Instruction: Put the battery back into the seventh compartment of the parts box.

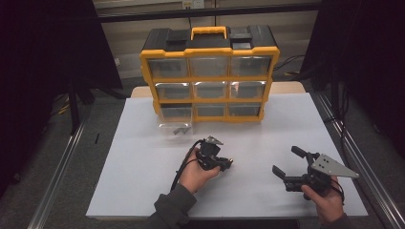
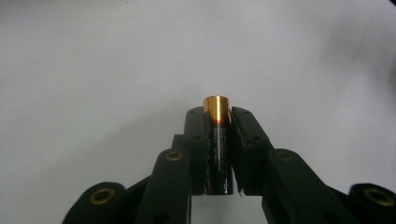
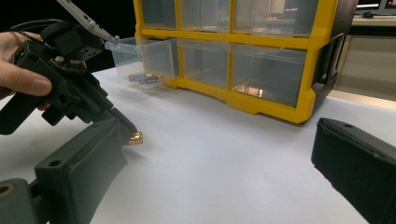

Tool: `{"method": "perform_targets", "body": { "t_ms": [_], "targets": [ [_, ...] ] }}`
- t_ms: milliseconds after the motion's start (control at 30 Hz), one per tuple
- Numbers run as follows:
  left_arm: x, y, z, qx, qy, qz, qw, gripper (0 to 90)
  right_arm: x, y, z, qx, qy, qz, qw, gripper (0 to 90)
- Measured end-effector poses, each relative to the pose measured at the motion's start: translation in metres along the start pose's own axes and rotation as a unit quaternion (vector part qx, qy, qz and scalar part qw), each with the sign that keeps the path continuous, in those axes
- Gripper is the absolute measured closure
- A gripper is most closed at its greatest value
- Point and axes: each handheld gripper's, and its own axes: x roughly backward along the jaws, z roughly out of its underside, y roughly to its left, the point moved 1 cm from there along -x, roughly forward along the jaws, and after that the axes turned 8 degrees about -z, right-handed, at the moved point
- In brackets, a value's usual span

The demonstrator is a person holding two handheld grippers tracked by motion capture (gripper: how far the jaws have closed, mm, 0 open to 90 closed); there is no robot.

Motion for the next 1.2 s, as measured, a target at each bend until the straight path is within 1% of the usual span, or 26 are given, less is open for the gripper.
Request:
{"method": "perform_targets", "body": {
  "t_ms": [33,67,133,167,233,300,367,500,567,633,733,833,933,1033,1167,1200],
  "targets": [
    [0.001,0.001,-0.001,0.000,0.001,-0.002,1.0000,77.5,0.000,0.000,0.000,0.001,0.001,0.000,1.0000,1.9],
    [0.003,0.002,-0.002,-0.004,0.002,-0.003,1.0000,77.5,0.000,0.000,0.000,0.001,0.001,0.000,1.0000,1.9],
    [0.007,0.003,-0.005,-0.005,-0.001,0.003,1.0000,77.5,0.000,0.000,0.000,0.000,0.001,0.000,1.0000,1.9],
    [0.009,0.004,-0.006,-0.007,-0.002,0.002,1.0000,77.5,0.000,0.000,0.000,0.000,0.002,0.000,1.0000,1.9],
    [0.012,0.005,-0.008,-0.005,-0.005,0.004,1.0000,77.5,0.000,0.000,0.000,0.000,0.002,0.000,1.0000,1.9],
    [0.015,0.008,-0.009,0.003,-0.009,0.010,0.9999,77.5,0.000,0.000,0.000,0.000,0.001,0.000,1.0000,1.9],
    [0.018,0.010,-0.011,0.003,-0.009,0.006,0.9999,77.4,0.000,0.000,0.000,0.000,0.002,0.000,1.0000,1.9],
    [0.027,0.016,-0.014,0.000,-0.011,0.005,0.9999,77.5,0.000,0.000,0.000,0.001,0.004,-0.001,1.0000,1.9],
    [0.031,0.017,-0.016,0.000,-0.011,0.000,0.9999,77.5,0.000,0.000,0.000,0.001,0.004,-0.001,1.0000,1.9],
    [0.035,0.020,-0.018,-0.005,-0.010,-0.001,0.9999,77.5,0.000,0.000,0.000,0.001,0.004,-0.001,1.0000,1.9],
    [0.042,0.023,-0.022,-0.007,-0.011,-0.005,0.9999,77.5,0.000,0.000,0.000,0.000,0.001,0.000,1.0000,1.8],
    [0.048,0.026,-0.026,-0.010,-0.012,-0.002,0.9999,77.5,0.000,0.000,0.000,0.000,0.001,0.001,1.0000,1.9],
    [0.053,0.029,-0.030,-0.007,-0.018,-0.005,0.9998,77.4,0.000,0.000,0.000,0.001,0.000,0.001,1.0000,1.9],
    [0.060,0.033,-0.035,-0.008,-0.016,-0.004,0.9998,77.4,0.000,0.000,0.000,0.000,0.000,0.002,1.0000,1.9],
    [0.067,0.038,-0.040,-0.003,-0.016,-0.007,0.9998,77.4,0.000,0.000,0.000,0.000,0.000,0.001,1.0000,1.9],
    [0.069,0.039,-0.041,-0.006,-0.014,-0.009,0.9999,77.4,0.000,0.000,0.000,0.001,-0.001,0.001,1.0000,1.9]
  ]
}}
